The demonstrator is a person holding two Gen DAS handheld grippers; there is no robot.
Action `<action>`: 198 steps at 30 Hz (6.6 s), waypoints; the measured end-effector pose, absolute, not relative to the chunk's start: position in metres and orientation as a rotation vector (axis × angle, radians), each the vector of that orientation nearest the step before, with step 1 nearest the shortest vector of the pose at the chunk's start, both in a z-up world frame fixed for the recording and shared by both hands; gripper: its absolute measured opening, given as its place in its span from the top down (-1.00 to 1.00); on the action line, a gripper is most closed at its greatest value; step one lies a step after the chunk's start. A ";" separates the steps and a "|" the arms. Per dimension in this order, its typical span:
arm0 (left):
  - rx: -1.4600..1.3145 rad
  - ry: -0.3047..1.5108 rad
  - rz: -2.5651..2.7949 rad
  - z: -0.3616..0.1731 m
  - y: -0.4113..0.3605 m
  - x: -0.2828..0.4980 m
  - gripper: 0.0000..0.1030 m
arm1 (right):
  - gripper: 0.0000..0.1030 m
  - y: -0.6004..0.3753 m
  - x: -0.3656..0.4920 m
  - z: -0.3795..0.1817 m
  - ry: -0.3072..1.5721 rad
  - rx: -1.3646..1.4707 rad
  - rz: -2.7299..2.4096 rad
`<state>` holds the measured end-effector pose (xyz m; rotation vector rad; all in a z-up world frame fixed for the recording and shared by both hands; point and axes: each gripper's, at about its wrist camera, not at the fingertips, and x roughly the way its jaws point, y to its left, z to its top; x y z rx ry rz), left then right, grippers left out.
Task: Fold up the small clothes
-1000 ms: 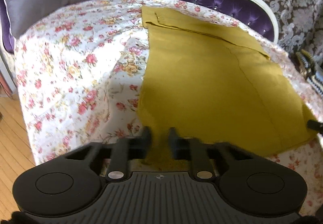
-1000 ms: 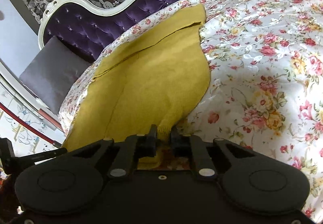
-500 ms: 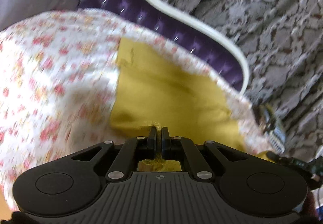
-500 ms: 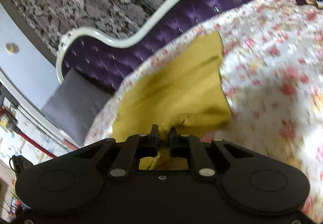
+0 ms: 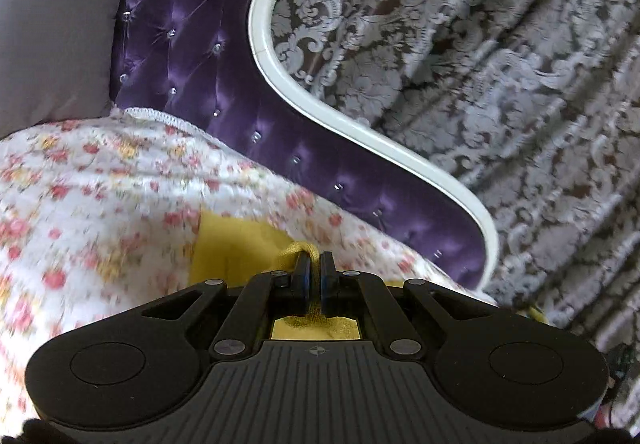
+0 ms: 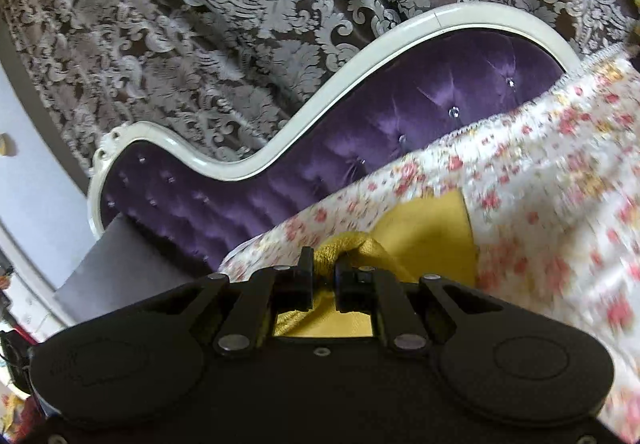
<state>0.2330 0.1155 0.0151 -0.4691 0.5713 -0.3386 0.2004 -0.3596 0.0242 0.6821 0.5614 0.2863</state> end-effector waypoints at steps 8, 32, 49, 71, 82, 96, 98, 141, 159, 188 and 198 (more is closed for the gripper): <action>-0.474 0.622 -0.294 -0.008 0.107 0.310 0.92 | 0.67 -0.361 0.278 -0.011 0.618 0.678 0.231; -0.026 0.649 -0.391 -0.037 0.041 0.300 -0.04 | -0.40 -0.312 0.283 -0.017 0.657 0.267 0.269; -0.006 0.691 -0.263 -0.050 0.025 0.409 -0.04 | -0.35 -0.285 0.377 -0.038 0.758 0.161 0.246; 0.251 0.862 -0.496 -0.084 0.038 0.235 -0.21 | -0.32 -0.331 0.204 -0.043 0.890 0.094 0.204; 0.078 0.745 -0.523 -0.057 -0.025 0.240 -0.23 | -0.36 -0.309 0.209 -0.023 0.733 0.131 0.160; 0.195 0.760 -0.572 -0.101 -0.074 0.205 -0.56 | -0.49 -0.290 0.186 -0.046 0.812 0.016 0.129; 0.187 0.758 -0.574 -0.100 -0.075 0.205 -0.66 | -0.60 -0.288 0.185 -0.046 0.811 0.012 0.123; 0.078 0.886 -0.271 -0.086 -0.086 0.334 -0.71 | -0.99 -0.385 0.241 -0.032 0.798 0.433 0.297; 0.126 0.877 -0.296 -0.091 -0.095 0.337 -0.84 | 0.48 -0.385 0.285 -0.084 0.848 0.676 0.421; -0.254 0.832 -0.360 -0.046 0.073 0.339 -0.32 | 0.83 -0.172 0.323 0.033 0.811 0.315 0.581; -0.297 0.836 -0.351 -0.042 0.113 0.334 -0.33 | 0.24 -0.119 0.296 0.023 0.767 0.142 0.566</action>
